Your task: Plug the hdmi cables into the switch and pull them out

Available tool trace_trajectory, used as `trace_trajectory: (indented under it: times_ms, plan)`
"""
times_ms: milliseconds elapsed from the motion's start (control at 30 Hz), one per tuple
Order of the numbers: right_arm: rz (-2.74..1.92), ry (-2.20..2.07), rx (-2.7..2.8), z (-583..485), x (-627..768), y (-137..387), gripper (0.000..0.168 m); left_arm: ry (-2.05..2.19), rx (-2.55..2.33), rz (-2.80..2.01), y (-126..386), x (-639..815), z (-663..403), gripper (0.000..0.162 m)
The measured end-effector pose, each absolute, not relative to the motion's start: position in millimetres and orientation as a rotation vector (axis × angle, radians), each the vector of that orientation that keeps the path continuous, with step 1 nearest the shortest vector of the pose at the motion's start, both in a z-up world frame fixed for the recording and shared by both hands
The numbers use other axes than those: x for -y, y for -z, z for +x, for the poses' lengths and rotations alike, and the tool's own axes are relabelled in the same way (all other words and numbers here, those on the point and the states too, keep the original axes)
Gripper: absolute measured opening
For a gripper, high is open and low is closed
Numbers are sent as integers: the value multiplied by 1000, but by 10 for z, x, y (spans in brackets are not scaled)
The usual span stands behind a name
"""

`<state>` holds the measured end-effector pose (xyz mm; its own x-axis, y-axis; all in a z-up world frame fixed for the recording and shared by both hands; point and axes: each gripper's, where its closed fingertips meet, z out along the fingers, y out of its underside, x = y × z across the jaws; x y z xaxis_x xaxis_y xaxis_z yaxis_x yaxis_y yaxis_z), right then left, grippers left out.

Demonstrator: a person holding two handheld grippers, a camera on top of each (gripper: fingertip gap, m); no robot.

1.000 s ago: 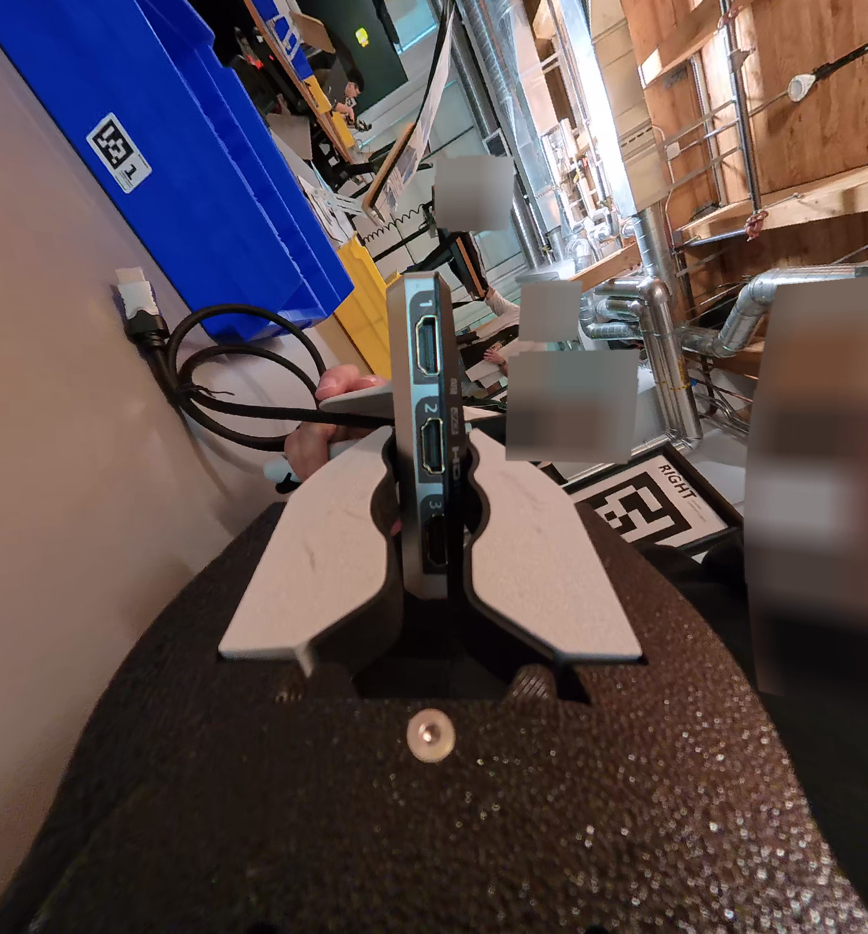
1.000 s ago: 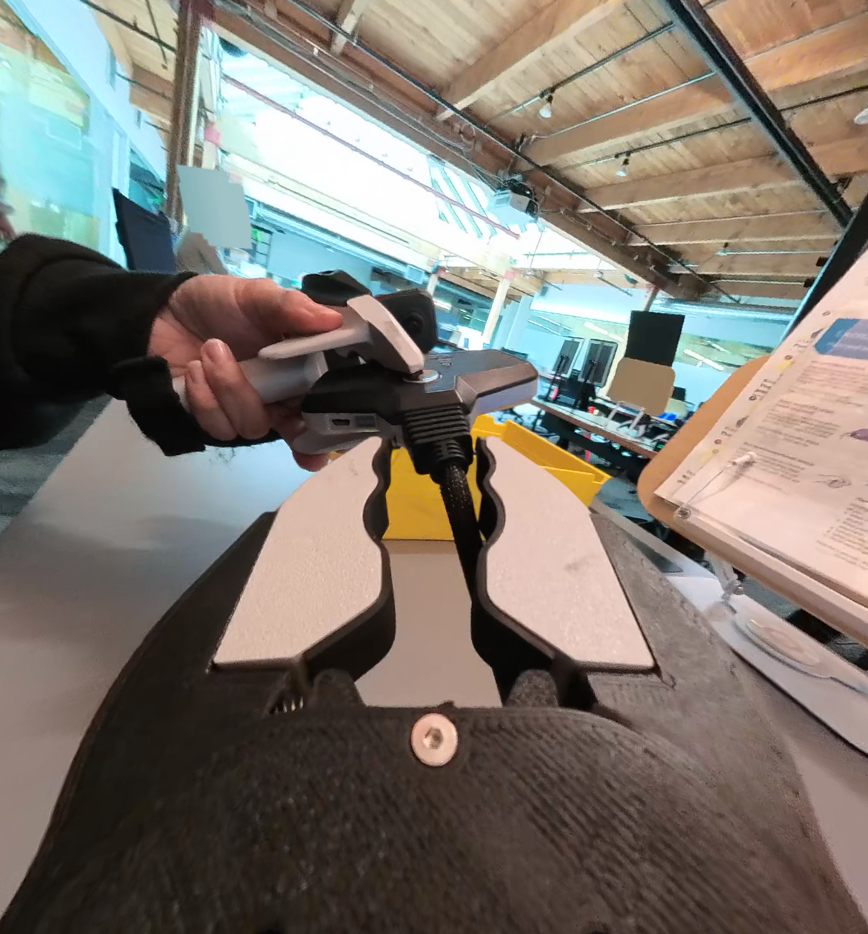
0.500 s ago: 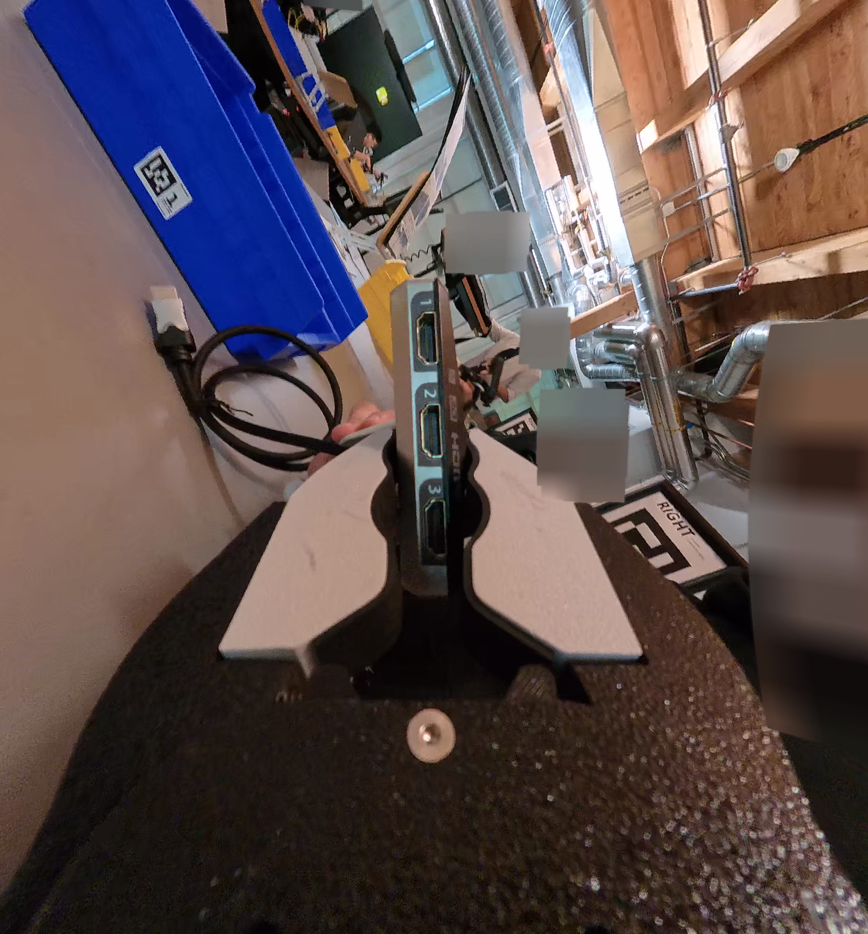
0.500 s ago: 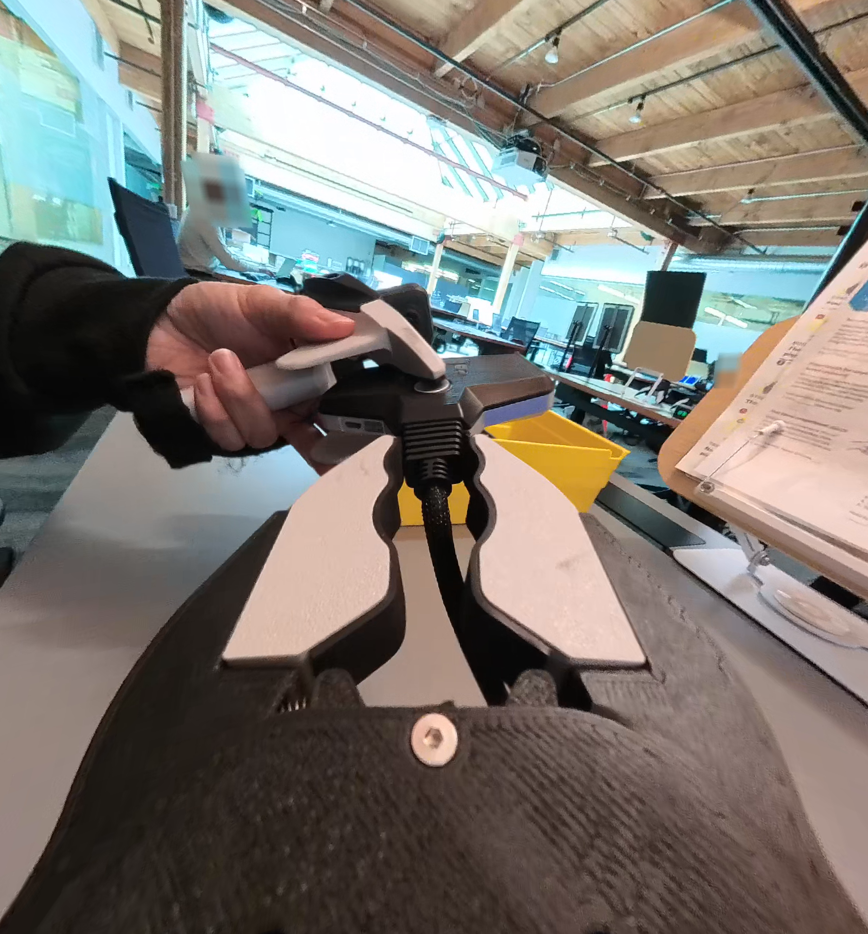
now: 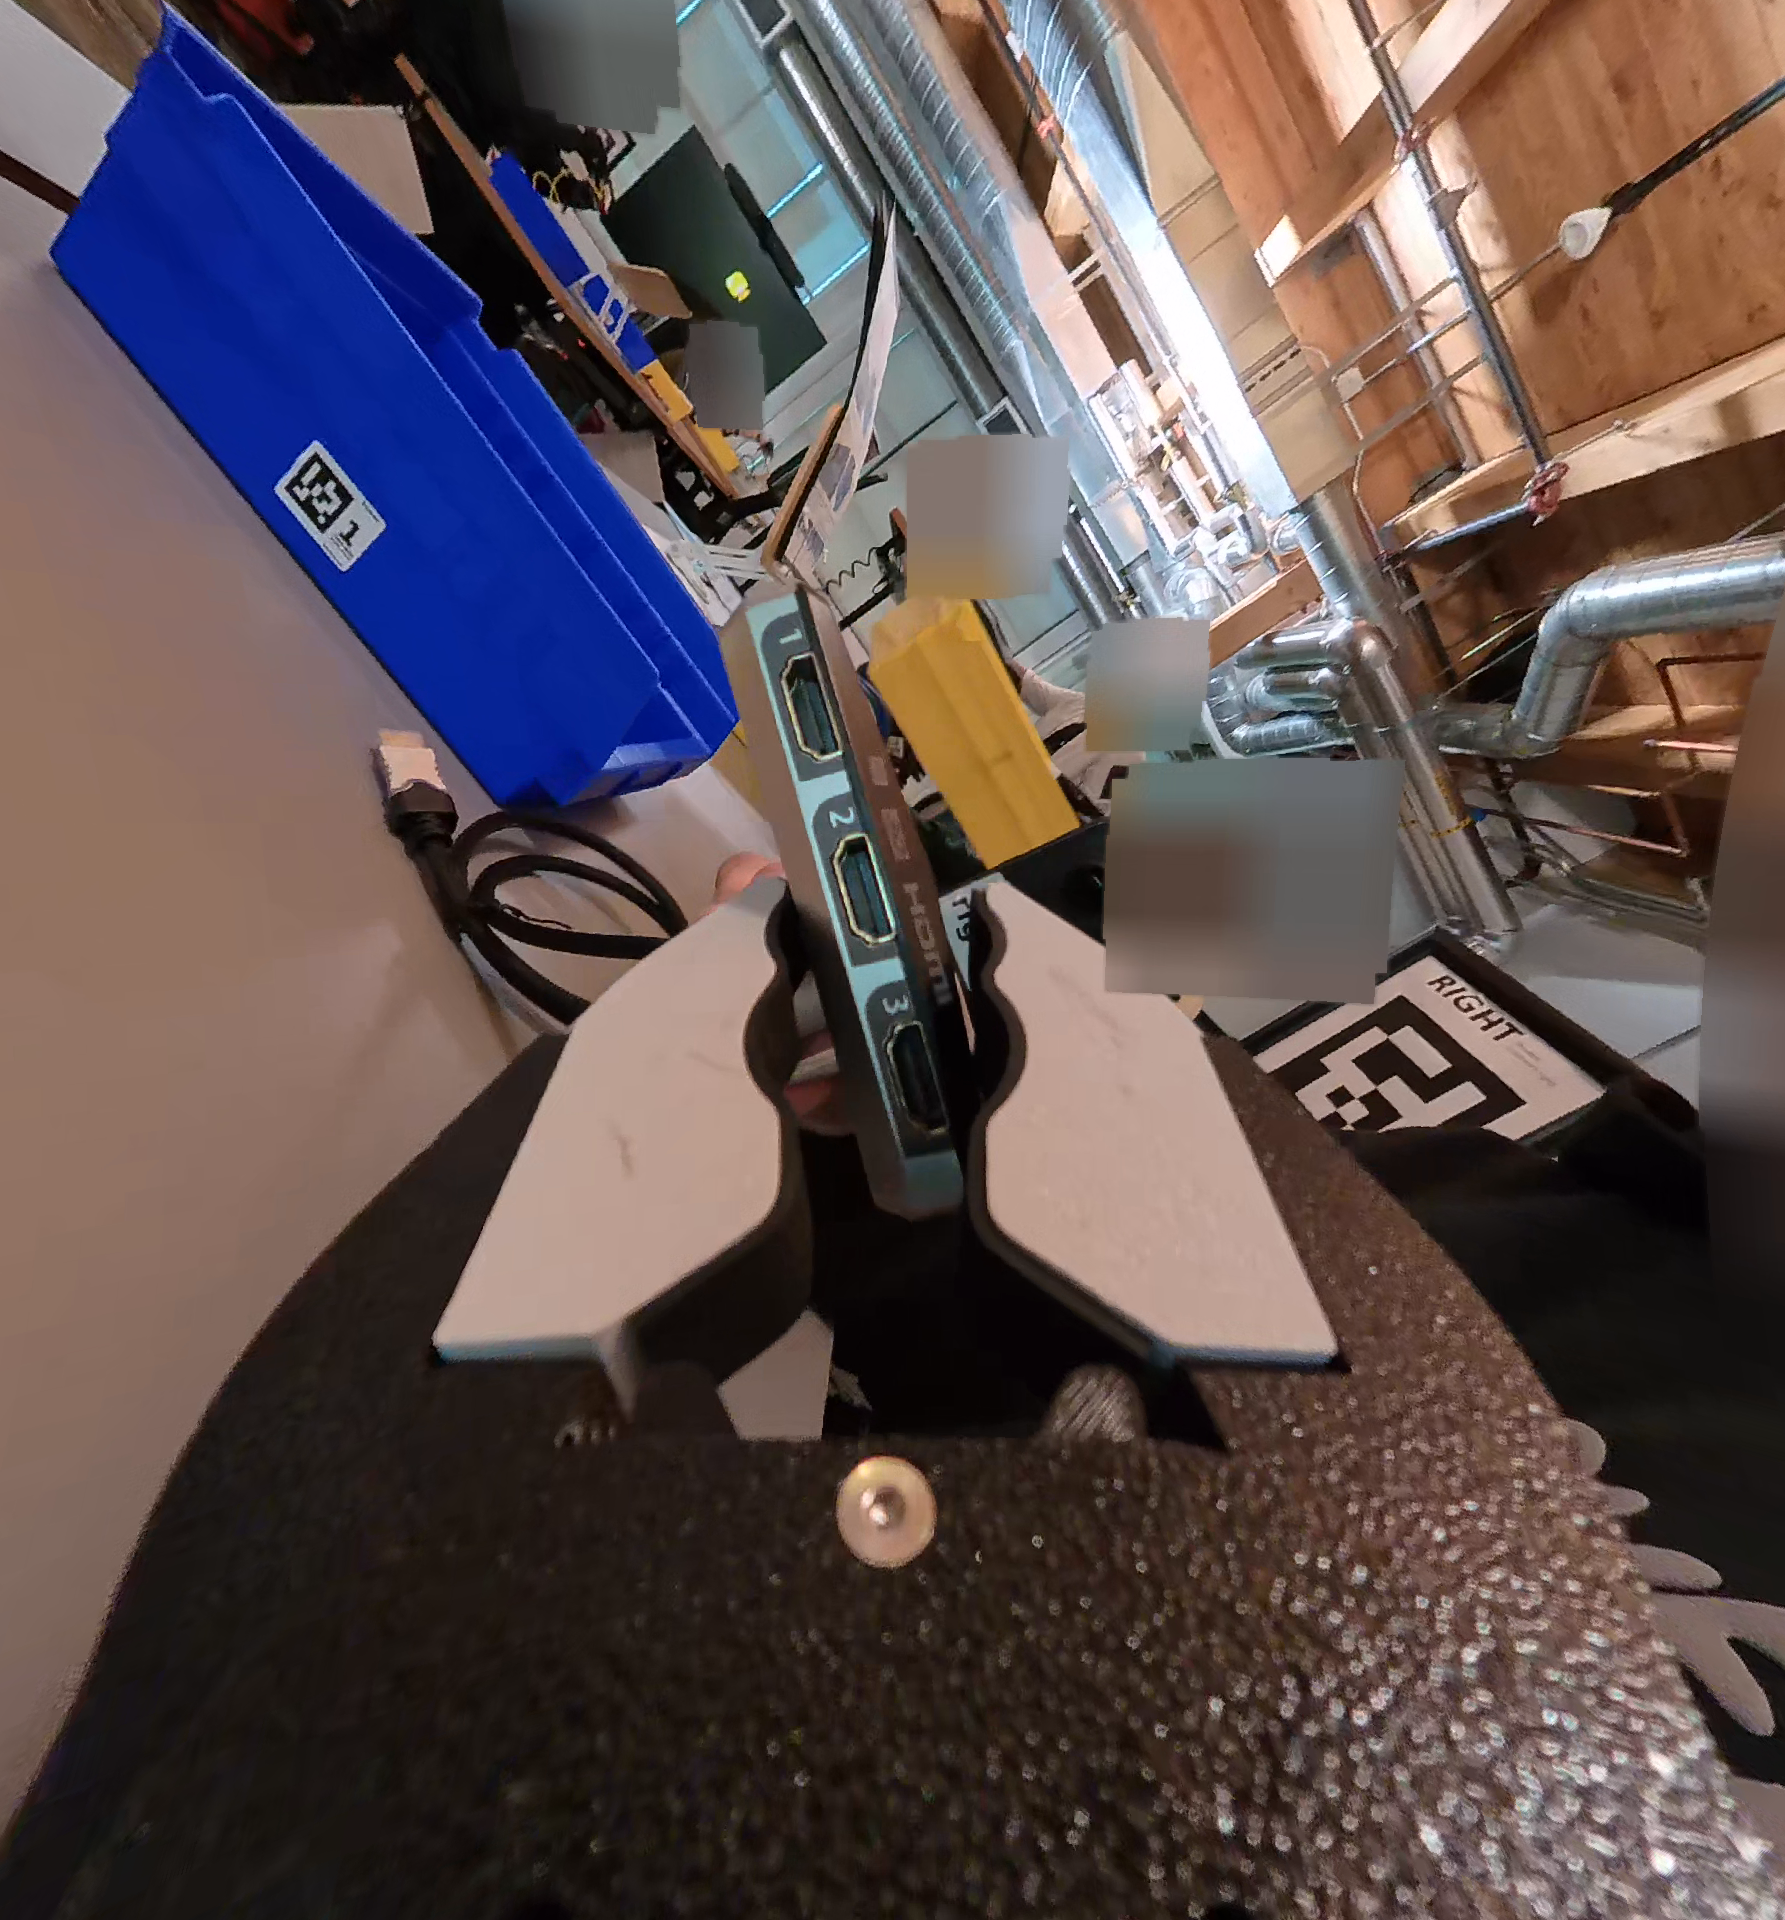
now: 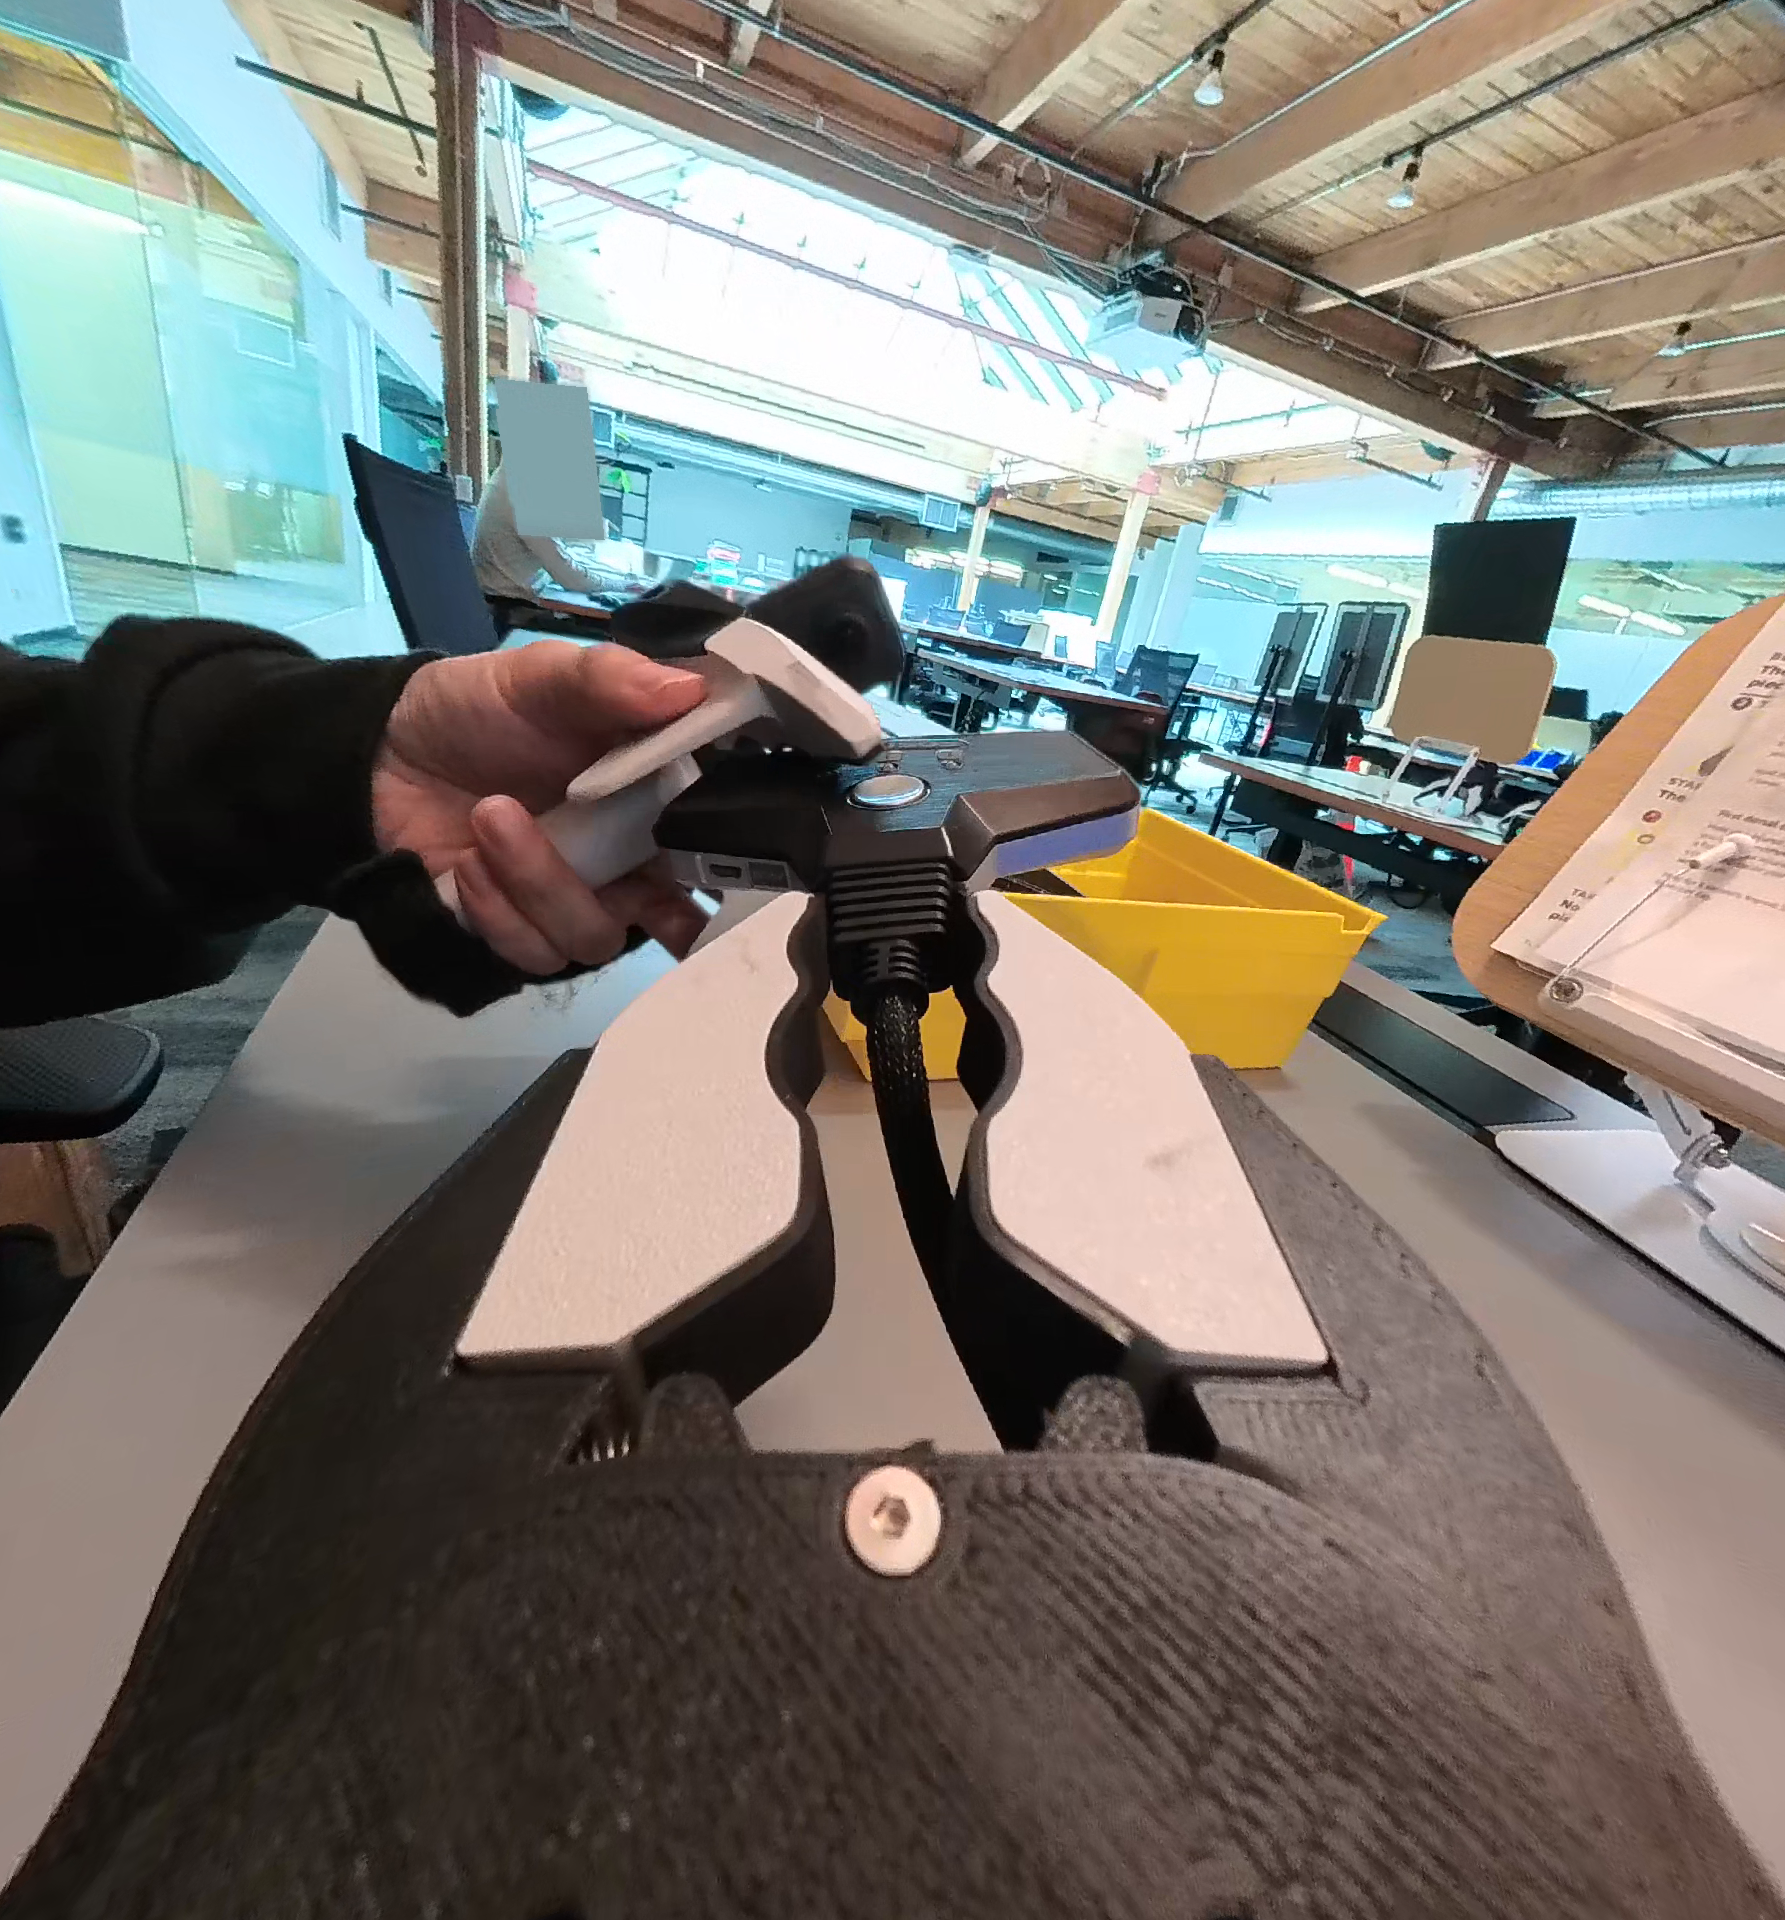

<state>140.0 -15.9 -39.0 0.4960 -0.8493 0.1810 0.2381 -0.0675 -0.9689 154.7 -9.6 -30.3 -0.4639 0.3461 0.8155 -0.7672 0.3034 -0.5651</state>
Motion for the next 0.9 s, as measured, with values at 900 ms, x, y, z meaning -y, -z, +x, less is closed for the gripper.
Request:
trace_trajectory:
  times_ms: [900]
  plan:
    - [-1154, 909, -707, 1373, 574, 397, 23, -1842, 3538, 97, 69, -1086, 3794, 6]
